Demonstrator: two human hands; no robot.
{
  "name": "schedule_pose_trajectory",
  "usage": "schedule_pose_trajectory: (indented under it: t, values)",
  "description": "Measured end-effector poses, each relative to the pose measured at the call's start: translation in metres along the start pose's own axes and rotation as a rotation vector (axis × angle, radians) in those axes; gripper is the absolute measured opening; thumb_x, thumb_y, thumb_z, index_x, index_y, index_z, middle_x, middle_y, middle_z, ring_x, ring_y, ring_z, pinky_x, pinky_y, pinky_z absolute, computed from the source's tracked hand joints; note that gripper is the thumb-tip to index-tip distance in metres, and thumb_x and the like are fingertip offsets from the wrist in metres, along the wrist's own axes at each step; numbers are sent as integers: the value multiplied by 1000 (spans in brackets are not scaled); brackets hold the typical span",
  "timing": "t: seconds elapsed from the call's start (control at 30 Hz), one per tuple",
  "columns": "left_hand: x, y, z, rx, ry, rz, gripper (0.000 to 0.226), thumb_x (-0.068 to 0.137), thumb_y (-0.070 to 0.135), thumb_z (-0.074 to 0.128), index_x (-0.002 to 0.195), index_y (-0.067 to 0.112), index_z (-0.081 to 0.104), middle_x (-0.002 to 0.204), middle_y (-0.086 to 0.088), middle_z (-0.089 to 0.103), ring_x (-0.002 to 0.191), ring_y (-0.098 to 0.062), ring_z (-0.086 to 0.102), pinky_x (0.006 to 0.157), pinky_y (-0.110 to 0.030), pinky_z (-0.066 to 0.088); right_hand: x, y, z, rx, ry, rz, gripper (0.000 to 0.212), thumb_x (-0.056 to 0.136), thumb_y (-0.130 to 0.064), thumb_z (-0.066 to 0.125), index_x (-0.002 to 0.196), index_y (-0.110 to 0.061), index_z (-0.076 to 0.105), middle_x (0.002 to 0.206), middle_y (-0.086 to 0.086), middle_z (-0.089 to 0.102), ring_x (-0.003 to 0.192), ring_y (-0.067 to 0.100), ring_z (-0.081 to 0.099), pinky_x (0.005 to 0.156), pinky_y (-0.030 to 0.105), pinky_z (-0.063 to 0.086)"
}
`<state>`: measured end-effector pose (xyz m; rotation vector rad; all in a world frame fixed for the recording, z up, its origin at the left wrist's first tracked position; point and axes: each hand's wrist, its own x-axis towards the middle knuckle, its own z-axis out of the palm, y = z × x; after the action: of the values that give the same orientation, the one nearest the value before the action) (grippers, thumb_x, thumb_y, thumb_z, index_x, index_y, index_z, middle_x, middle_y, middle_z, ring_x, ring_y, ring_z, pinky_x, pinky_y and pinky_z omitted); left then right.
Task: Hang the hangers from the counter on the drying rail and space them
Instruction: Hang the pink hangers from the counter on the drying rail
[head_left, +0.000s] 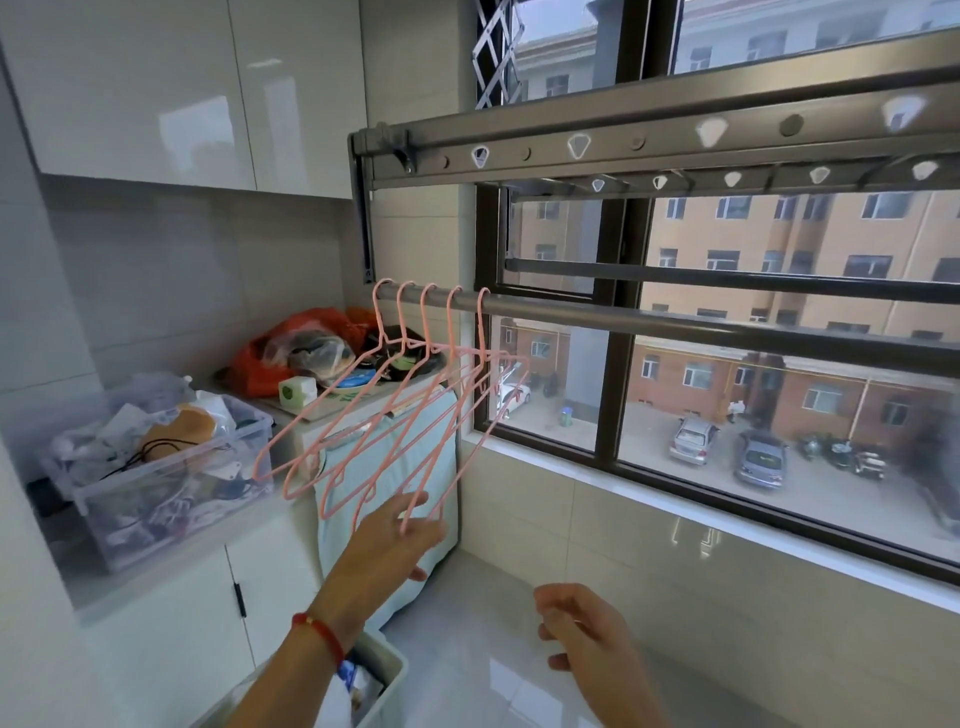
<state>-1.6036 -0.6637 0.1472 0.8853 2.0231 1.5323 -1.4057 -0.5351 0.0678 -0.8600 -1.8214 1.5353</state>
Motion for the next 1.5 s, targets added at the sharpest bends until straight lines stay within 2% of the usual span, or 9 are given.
schedule_pose_trajectory:
  t: [0.1, 0.2, 0.27, 0.4, 0.6, 0.8, 1.13, 1.23, 1.5]
  values:
    - [-17, -33, 1, -73, 3, -96, 38, 92, 19, 72, 127, 22, 58, 114, -4, 70, 98, -24, 70, 73, -32, 63, -6, 4, 4, -6, -5, 11, 23, 96, -3, 57, 97, -20, 73, 95, 2, 74, 88, 21, 70, 67, 27, 59]
    - [-30, -68, 14, -105, -65, -179, 41, 88, 15, 75, 127, 18, 60, 107, -10, 72, 83, -20, 66, 64, -28, 58, -14, 11, 3, -29, 15, 40, 25, 95, -4, 58, 97, -24, 74, 94, -1, 73, 87, 18, 70, 69, 29, 60]
    - [-35, -84, 33, -104, -123, -195, 37, 88, 12, 75, 123, 17, 63, 104, -12, 72, 82, -19, 64, 61, -30, 55, -23, 18, 0, -39, 30, 67, 25, 95, -6, 58, 96, -26, 73, 95, -3, 73, 86, 16, 70, 69, 28, 59]
    - [-43, -80, 84, -62, -174, -83, 25, 93, 7, 68, 105, 29, 69, 106, -4, 75, 89, -18, 69, 66, -36, 61, -46, 30, -19, -31, 119, 128, 24, 96, -9, 59, 97, -29, 71, 95, -5, 72, 88, 14, 70, 68, 24, 56]
    - [-83, -34, 166, -58, -242, 136, 23, 95, 15, 68, 105, 35, 70, 102, 13, 75, 97, -2, 69, 78, -28, 61, -95, 28, -86, 41, 273, 107, 20, 97, -15, 59, 105, -29, 71, 100, -7, 73, 92, 12, 70, 74, 28, 59]
    - [-161, 13, 304, -28, -420, 174, 21, 94, 13, 66, 104, 31, 70, 98, 11, 77, 92, -4, 71, 78, -31, 63, -177, 44, -212, 99, 419, 100, 16, 98, -17, 59, 108, -26, 69, 98, -8, 74, 90, 12, 71, 79, 34, 61]
    - [-349, 110, 595, -17, -945, 306, 21, 96, 10, 64, 104, 28, 70, 102, 5, 75, 95, -10, 70, 77, -32, 62, -389, 82, -494, 136, 1014, 187, 16, 97, -19, 60, 107, -27, 69, 99, -6, 74, 87, 10, 71, 80, 35, 61]
    - [-394, 135, 667, -34, -1060, 337, 19, 97, 15, 64, 103, 31, 72, 103, 9, 74, 94, -8, 69, 75, -28, 62, -450, 89, -550, 163, 1188, 198, 16, 97, -19, 60, 106, -28, 69, 97, -6, 74, 87, 10, 71, 82, 36, 61]
    - [-507, 194, 859, -121, -1324, 324, 17, 95, 12, 66, 102, 25, 73, 99, 0, 74, 91, -17, 69, 82, -42, 63, -559, 122, -696, 119, 1486, 291, 17, 95, -21, 59, 105, -31, 68, 99, -8, 73, 91, 12, 71, 84, 36, 59]
